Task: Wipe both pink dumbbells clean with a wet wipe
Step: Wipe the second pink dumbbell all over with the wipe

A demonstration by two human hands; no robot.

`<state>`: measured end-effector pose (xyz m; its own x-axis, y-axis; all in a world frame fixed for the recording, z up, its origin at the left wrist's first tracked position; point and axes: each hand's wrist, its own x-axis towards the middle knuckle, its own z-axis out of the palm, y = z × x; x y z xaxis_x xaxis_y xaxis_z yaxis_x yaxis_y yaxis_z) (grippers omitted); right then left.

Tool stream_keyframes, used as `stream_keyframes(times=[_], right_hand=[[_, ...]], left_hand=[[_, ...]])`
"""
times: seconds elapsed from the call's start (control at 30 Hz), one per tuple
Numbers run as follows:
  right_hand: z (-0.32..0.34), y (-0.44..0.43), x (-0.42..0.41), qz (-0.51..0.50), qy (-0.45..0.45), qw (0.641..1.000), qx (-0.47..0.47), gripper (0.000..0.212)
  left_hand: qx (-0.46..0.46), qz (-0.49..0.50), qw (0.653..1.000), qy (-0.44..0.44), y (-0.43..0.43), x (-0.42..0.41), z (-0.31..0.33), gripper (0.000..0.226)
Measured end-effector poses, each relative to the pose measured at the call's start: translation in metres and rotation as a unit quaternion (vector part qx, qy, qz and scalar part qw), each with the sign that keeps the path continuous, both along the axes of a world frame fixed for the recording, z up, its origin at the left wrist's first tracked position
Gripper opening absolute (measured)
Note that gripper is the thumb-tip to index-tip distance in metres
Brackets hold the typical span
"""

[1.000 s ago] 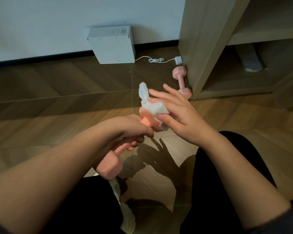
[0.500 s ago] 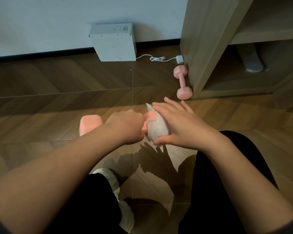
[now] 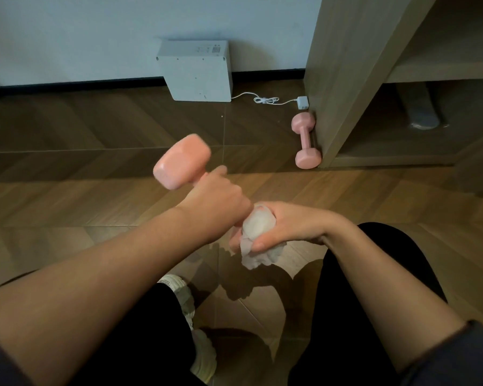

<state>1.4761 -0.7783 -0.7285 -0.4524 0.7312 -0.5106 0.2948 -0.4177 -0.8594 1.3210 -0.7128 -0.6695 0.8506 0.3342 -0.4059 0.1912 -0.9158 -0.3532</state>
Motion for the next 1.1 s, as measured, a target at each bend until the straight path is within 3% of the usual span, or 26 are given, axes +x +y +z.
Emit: stream_keyframes(times=[0.07, 0.17, 0.27, 0.4, 0.47, 0.53, 0.6, 0.63, 0.7, 0.77, 0.83, 0.9, 1.03, 1.1], right_hand=[[-0.005, -0.003, 0.000, -0.010, 0.070, 0.995, -0.076, 0.052], [-0.010, -0.010, -0.008, -0.079, 0.168, 0.975, -0.119, 0.052], [-0.007, -0.014, -0.020, -0.158, 0.202, 0.964, -0.067, 0.044], [0.001, -0.009, -0.027, -0.233, 0.231, 0.945, -0.011, 0.049], [0.007, -0.006, -0.025, -0.256, 0.238, 0.937, 0.020, 0.041], [0.013, -0.005, -0.024, -0.270, 0.236, 0.932, 0.052, 0.032], [0.018, -0.005, -0.023, -0.283, 0.231, 0.929, 0.064, 0.033], [0.021, -0.006, -0.025, -0.283, 0.232, 0.928, 0.069, 0.035], [0.027, -0.009, -0.033, -0.266, 0.219, 0.935, 0.086, 0.036], [0.033, -0.012, -0.046, -0.249, 0.207, 0.940, 0.110, 0.027], [0.036, -0.014, -0.056, -0.238, 0.180, 0.945, 0.136, 0.025], [0.034, -0.014, -0.060, -0.210, 0.138, 0.959, 0.133, 0.043], [0.036, -0.015, -0.046, -0.160, 0.105, 0.979, 0.065, 0.064], [0.034, -0.015, -0.042, -0.186, 0.105, 0.976, 0.032, 0.084]], left_hand=[[0.012, -0.027, 0.999, -0.023, 0.002, -0.002, -0.002, 0.011], [0.017, -0.057, 0.995, -0.081, 0.008, -0.007, -0.003, 0.005], [0.032, -0.068, 0.978, -0.197, 0.017, -0.010, 0.003, 0.012], [0.019, -0.039, 0.961, -0.274, 0.021, -0.011, 0.017, 0.020], [-0.019, -0.017, 0.930, -0.366, 0.020, -0.016, 0.028, 0.013], [-0.086, 0.136, 0.853, -0.496, 0.019, -0.022, 0.037, 0.012], [-0.216, 0.372, 0.721, -0.544, 0.019, -0.025, 0.046, 0.019], [-0.324, 0.468, 0.635, -0.523, 0.021, -0.023, 0.048, 0.032], [-0.495, 0.531, 0.483, -0.489, 0.026, -0.017, 0.048, 0.052], [-0.558, 0.523, 0.397, -0.508, 0.026, -0.005, 0.045, 0.040], [-0.556, 0.538, 0.316, -0.550, 0.021, 0.003, 0.045, 0.019], [-0.540, 0.575, 0.265, -0.555, 0.021, 0.003, 0.044, 0.022], [-0.546, 0.589, 0.245, -0.544, 0.026, -0.003, 0.041, 0.033], [-0.568, 0.584, 0.226, -0.534, 0.026, -0.005, 0.039, 0.036]])
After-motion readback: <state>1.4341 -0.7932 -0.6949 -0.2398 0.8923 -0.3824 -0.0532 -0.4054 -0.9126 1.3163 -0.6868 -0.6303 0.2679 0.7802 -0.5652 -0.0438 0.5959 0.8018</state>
